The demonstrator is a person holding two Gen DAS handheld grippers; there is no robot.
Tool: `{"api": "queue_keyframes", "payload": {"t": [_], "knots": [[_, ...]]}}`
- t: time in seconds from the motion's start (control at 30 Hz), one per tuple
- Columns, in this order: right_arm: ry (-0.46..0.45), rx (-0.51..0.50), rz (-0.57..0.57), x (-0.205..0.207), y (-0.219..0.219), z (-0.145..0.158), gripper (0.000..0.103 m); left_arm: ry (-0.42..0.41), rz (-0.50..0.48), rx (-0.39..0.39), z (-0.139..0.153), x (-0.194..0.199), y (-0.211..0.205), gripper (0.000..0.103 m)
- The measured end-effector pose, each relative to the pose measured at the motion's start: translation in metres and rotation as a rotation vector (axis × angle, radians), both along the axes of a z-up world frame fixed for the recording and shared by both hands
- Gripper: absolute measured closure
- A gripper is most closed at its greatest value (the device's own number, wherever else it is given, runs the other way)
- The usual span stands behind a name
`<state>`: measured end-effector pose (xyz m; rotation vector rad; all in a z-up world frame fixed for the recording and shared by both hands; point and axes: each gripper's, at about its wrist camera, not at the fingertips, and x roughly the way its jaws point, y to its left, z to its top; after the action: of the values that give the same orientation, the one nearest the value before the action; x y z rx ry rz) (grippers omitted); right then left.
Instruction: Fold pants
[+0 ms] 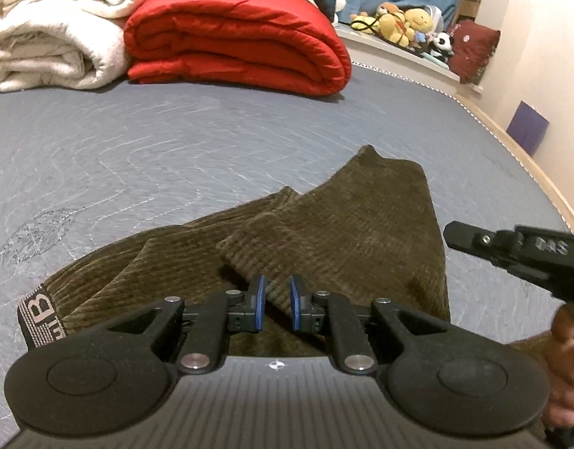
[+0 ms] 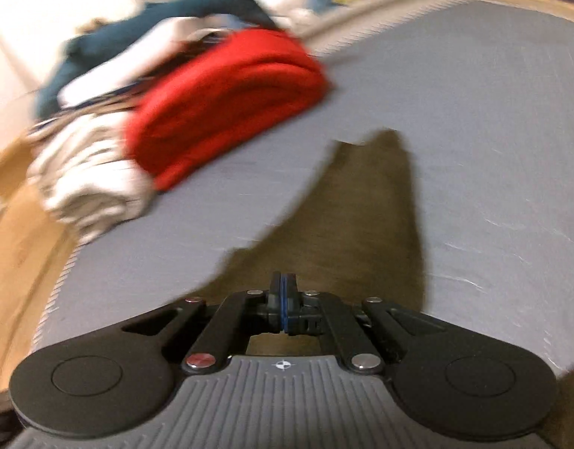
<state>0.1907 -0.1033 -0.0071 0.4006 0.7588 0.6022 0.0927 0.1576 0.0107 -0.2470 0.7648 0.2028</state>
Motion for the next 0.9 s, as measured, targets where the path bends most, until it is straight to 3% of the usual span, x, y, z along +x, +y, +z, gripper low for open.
{"api": "queue_keyframes", "payload": {"t": [0.07,0.13,0.2,0.27,0.33,0.5,0.6,0.67,0.77,0.9], "knots": [[-0.007,-0.010,0.052,-0.003,0.007,0.004,0.103,0.004,-0.001,-0.001,-0.001,0.002,0.001,0.087],[0.006,-0.063,0.010,-0.001,0.010,0.001,0.101,0.009,-0.006,-0.003,-0.002,0.002,0.000,0.087],[0.037,-0.094,-0.058,0.007,0.005,-0.007,0.084,0.010,-0.014,-0.003,-0.002,0.002,-0.002,0.087],[0.061,-0.128,-0.163,0.015,-0.005,-0.017,0.037,0.010,-0.018,-0.004,-0.002,0.002,-0.002,0.085],[0.094,-0.160,-0.225,0.018,-0.014,-0.027,0.025,0.010,-0.017,-0.003,-0.002,0.002,-0.002,0.081],[0.198,-0.120,-0.222,0.025,-0.020,-0.047,0.029,0.014,-0.002,0.002,-0.004,0.001,-0.002,0.078],[0.165,-0.130,-0.163,0.021,-0.009,-0.045,0.067,0.017,-0.002,0.002,-0.004,0.001,-0.002,0.078],[0.137,-0.138,-0.127,0.018,-0.003,-0.040,0.103,0.018,-0.002,0.002,-0.005,0.001,-0.002,0.078],[0.028,-0.204,-0.150,0.009,0.000,-0.023,0.103,0.016,0.002,0.001,-0.005,0.001,-0.002,0.077],[-0.042,-0.145,-0.118,0.004,-0.003,-0.002,0.103,0.020,-0.001,0.002,-0.006,0.002,-0.002,0.074]]}}
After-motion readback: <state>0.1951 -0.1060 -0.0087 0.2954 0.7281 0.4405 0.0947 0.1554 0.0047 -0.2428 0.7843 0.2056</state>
